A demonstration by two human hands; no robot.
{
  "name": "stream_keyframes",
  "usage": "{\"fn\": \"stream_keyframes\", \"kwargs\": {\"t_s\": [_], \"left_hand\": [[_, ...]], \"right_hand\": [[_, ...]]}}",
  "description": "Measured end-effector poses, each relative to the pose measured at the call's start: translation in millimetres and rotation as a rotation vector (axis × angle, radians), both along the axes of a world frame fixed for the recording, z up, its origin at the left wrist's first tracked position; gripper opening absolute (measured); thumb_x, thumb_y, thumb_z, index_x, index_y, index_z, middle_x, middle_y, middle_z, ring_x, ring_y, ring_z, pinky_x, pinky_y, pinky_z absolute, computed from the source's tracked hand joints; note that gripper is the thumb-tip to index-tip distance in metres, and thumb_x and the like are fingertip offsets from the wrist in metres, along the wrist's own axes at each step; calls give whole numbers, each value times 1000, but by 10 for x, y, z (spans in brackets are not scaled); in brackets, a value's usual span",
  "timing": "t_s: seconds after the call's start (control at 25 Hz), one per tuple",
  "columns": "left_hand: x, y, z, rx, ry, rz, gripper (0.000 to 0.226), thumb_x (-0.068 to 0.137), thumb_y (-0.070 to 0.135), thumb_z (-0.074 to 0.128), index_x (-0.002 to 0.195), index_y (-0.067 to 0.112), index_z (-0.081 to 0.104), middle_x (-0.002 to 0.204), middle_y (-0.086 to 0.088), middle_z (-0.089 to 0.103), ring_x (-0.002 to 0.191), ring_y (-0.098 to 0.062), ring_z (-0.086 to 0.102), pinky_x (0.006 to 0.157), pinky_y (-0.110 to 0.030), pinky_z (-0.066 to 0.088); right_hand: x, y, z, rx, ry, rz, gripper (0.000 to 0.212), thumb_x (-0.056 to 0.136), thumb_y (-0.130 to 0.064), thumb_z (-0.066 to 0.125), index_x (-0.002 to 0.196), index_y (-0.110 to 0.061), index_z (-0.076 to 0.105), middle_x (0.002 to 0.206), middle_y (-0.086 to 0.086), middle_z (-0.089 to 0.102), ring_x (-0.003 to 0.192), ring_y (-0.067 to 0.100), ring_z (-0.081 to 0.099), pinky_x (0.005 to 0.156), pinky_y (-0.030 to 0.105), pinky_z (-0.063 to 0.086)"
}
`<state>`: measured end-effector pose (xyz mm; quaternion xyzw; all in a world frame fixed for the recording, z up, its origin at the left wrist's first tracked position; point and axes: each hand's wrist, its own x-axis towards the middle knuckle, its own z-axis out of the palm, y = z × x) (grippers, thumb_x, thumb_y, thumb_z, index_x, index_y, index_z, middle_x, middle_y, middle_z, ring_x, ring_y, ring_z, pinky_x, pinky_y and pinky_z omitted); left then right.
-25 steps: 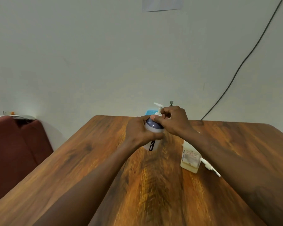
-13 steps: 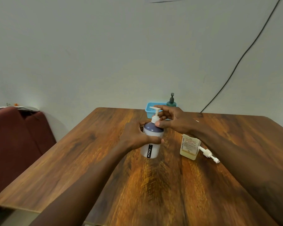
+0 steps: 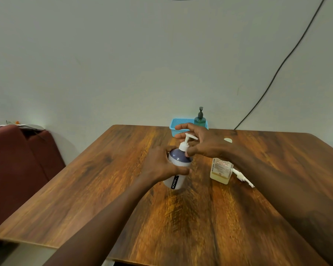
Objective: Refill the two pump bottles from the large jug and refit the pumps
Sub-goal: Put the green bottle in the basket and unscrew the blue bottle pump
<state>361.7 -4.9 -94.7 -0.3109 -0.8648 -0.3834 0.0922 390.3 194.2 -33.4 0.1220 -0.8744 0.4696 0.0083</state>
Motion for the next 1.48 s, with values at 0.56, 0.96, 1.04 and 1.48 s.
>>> {"fn": "stream_keyframes", "kwargs": {"t_s": [0.56,0.96,1.04,1.48], "left_hand": [[-224,-23,-101,-122,-177,-100,77,67,41,89,136,26,59,117,8,65,102,-8,62,82,-21,50],[-323,-136,-315,41,-202,112,85,60,47,93,134,26,57,121,7,62,106,-9,60,85,-25,53],[-331,-153,-337,116,-205,197,81,64,38,95,134,22,57,118,6,60,104,-11,59,77,-19,48],[-256,-153,-464,236,-157,244,84,62,41,95,135,19,59,120,7,61,104,-10,59,75,-11,42]], "right_hand": [[-17,6,64,20,115,-10,55,73,7,85,120,-15,71,113,-6,75,103,-4,70,83,16,58],[-58,285,133,-215,386,-337,31,76,-27,90,103,-21,76,106,-1,76,98,17,74,80,38,65],[-58,311,94,-230,421,-396,33,75,-31,90,104,-22,75,109,0,76,101,18,74,80,37,65],[-65,-37,-741,362,158,-433,21,72,-31,87,91,-25,79,90,-10,74,82,6,66,72,26,57]]}}
